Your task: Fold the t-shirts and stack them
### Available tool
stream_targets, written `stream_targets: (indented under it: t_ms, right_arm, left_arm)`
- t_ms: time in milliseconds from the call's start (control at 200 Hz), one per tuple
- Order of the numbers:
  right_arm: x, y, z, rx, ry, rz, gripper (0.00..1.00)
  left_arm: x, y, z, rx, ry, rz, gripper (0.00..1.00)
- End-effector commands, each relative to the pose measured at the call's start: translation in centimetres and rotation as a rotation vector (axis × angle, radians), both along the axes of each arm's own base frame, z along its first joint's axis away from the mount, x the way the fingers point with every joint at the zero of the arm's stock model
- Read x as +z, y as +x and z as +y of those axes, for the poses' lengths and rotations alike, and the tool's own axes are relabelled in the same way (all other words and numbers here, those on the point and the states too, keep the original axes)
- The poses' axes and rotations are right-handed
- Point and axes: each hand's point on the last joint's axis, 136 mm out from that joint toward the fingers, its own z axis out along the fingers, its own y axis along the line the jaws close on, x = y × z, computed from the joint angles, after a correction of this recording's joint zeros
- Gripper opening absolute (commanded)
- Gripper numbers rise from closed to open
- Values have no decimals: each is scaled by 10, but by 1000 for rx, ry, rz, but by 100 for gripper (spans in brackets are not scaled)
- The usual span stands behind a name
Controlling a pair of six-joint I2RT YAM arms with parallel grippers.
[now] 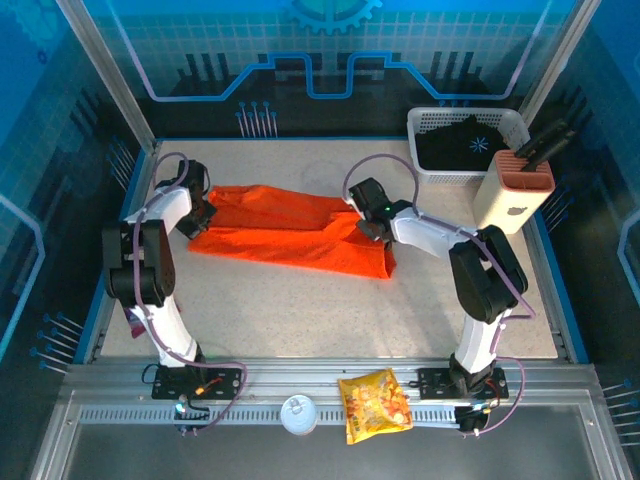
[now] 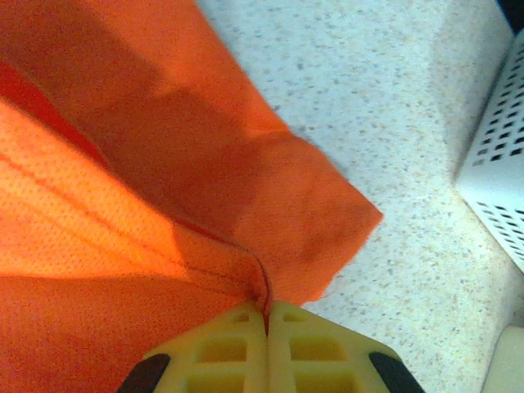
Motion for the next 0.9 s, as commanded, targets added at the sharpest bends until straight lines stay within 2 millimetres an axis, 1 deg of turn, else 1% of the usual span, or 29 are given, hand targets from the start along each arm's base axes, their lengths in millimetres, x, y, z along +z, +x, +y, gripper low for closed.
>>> stream_targets:
  t_ms: [0, 150, 325, 365, 410, 460, 500, 505, 515, 550, 565, 600, 616, 636, 651, 671, 686, 746, 796, 866, 896]
  right_arm:
    - [7, 18, -8, -28, 16, -40, 0]
    - [-8, 26, -7, -31, 35, -6, 0]
    - [-26, 30, 0, -43, 67, 22, 0]
    - [-28, 32, 0, -51, 69, 22, 0]
    - [-28, 33, 1, -61, 72, 19, 0]
    - [-27, 36, 0, -74, 78, 14, 8]
    - [-25, 39, -1, -91, 82, 3, 19]
    - [-24, 39, -1, -93, 82, 2, 20]
    - [-24, 40, -2, -97, 84, 0, 22]
    - [-20, 42, -3, -112, 94, -10, 29]
    - [-18, 43, -3, -119, 100, -14, 32]
    - [-13, 44, -5, -137, 115, -22, 37]
    - [-11, 45, -6, -146, 120, -24, 38]
    - [-7, 45, -7, -158, 129, -30, 39]
    - [-4, 45, -8, -168, 137, -32, 40]
    - [0, 45, -9, -180, 147, -35, 41]
    - [4, 45, -9, -189, 158, -40, 42]
    - [19, 39, -12, -229, 200, -39, 43]
    - [33, 31, -13, -264, 252, -41, 43]
    - [48, 11, -11, -315, 368, -17, 43]
    - [51, 0, -8, -334, 427, 5, 41]
  left_arm:
    - [-8, -1, 4, 5, 27, 38, 0]
    - [-14, -4, 6, 7, 47, 61, 0]
    - [-13, -2, 9, 4, 70, 66, 0]
    - [-12, 0, 10, -1, 74, 62, 6]
    - [-9, 3, 10, -6, 77, 57, 16]
    - [-6, 6, 10, -12, 79, 54, 22]
    - [-3, 9, 10, -18, 80, 47, 25]
    - [-3, 9, 10, -19, 80, 47, 26]
    - [-2, 10, 10, -20, 79, 45, 32]
    - [1, 12, 10, -24, 78, 37, 36]
    - [2, 12, 10, -26, 77, 35, 42]
    - [6, 15, 8, -32, 72, 24, 45]
    - [8, 15, 7, -36, 68, 19, 50]
    - [11, 16, 6, -38, 66, 10, 52]
    - [13, 17, 5, -41, 63, 6, 56]
    - [17, 18, 3, -46, 58, -5, 58]
    - [19, 19, 2, -48, 56, -11, 62]
    - [31, 21, -4, -68, 49, -42, 70]
    - [43, 23, -11, -93, 44, -75, 76]
    - [60, 26, -22, -139, 36, -127, 80]
    - [67, 28, -27, -163, 35, -153, 81]
